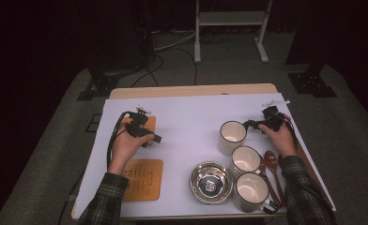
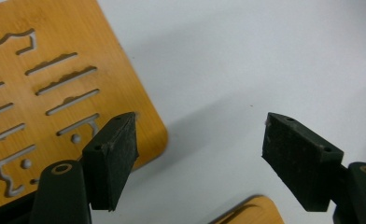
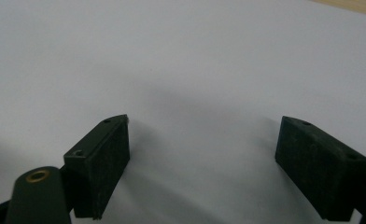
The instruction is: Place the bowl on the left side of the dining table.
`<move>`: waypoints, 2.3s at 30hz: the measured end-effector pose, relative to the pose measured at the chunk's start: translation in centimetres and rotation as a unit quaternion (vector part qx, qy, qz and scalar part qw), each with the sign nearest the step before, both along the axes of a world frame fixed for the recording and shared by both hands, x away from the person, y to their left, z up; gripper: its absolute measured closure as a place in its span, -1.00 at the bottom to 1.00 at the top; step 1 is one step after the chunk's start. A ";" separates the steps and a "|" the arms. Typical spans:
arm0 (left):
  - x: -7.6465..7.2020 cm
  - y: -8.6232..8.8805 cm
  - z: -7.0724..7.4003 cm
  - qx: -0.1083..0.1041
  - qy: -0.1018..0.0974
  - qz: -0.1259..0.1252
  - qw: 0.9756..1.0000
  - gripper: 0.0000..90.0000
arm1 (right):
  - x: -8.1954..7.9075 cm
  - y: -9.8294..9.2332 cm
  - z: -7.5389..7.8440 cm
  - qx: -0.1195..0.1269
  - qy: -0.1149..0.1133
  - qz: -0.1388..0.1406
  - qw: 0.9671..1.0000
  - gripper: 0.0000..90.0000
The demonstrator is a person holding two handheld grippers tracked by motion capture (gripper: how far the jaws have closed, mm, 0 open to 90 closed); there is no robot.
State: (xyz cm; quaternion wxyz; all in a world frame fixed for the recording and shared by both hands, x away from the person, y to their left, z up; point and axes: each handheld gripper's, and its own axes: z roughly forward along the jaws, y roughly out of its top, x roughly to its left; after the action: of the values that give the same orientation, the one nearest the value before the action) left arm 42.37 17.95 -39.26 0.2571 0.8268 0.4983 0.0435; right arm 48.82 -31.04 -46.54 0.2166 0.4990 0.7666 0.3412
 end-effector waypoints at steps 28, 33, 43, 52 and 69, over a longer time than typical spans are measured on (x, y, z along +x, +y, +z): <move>-3.6 -4.9 2.3 -0.018 -0.018 -0.075 0.997 -0.43 | 0.0 0.0 0.0 0.000 0.000 0.000 1.000 -0.64; -4.2 -6.0 2.7 -0.024 -0.017 -0.093 0.995 -0.43 | 0.0 0.0 0.0 0.000 0.000 0.000 1.000 -0.64; -5.2 -8.2 2.6 -0.025 -0.014 -0.123 0.992 -0.42 | 0.0 0.0 0.0 -0.001 0.000 0.000 1.000 -0.64; -6.1 -10.5 1.9 -0.024 -0.003 -0.153 0.988 -0.42 | 0.0 0.0 0.0 0.000 0.000 0.000 1.000 -0.64; -6.9 -12.7 0.6 -0.016 0.008 -0.179 0.984 -0.42 | 0.0 0.0 0.0 0.000 0.000 0.000 1.000 -0.64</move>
State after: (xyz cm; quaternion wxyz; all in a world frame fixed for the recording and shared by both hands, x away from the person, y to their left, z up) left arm 35.47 5.26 -38.68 0.2702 0.8989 0.3445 -0.0177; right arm 48.81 -31.03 -46.54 0.2168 0.4989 0.7666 0.3410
